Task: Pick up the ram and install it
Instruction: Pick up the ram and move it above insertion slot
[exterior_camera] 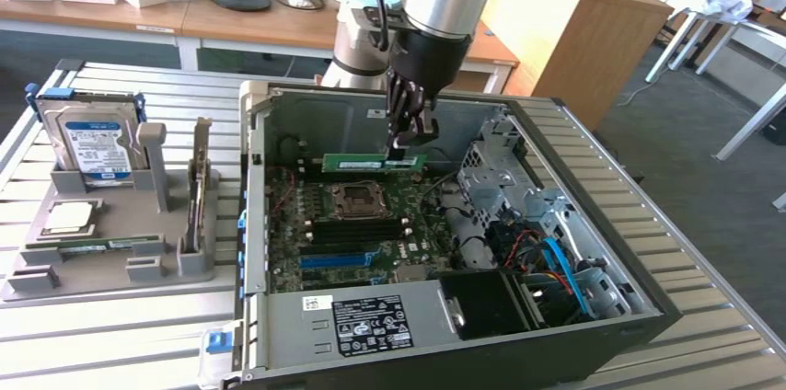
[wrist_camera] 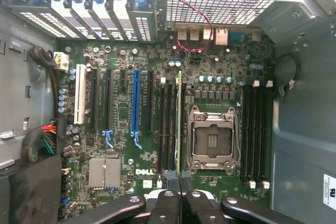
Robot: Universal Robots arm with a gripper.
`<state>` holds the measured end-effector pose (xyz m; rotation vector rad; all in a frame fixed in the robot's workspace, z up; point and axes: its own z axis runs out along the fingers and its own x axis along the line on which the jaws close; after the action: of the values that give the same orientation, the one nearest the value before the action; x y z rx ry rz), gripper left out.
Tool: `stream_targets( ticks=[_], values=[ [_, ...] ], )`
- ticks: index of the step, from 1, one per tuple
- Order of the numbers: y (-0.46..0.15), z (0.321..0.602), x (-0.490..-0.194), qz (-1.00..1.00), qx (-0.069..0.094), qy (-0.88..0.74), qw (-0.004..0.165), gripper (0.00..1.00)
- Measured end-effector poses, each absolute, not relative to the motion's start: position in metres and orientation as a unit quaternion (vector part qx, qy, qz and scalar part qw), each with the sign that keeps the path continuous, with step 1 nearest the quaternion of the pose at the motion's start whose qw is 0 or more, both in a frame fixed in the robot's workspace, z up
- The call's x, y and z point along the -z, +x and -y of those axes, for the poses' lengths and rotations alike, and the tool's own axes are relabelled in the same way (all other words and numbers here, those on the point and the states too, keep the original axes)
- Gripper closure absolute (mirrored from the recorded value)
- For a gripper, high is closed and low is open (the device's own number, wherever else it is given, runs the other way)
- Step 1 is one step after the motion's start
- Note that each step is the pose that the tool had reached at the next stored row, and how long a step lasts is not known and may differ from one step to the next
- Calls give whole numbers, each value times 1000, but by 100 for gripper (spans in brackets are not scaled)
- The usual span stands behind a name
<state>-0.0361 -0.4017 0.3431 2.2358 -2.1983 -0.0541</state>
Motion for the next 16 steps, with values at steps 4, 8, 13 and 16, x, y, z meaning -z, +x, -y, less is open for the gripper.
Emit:
stream_targets(
  ticks=[4, 8, 13, 16],
  values=[
    [-36, 402, -343, 701, 17, 713, 3, 89],
    [-36, 402, -341, 701, 17, 713, 3, 89],
    [-36, 402, -338, 701, 17, 713, 3, 89],
    [-36, 402, -338, 701, 17, 713, 3, 89]
  ],
)
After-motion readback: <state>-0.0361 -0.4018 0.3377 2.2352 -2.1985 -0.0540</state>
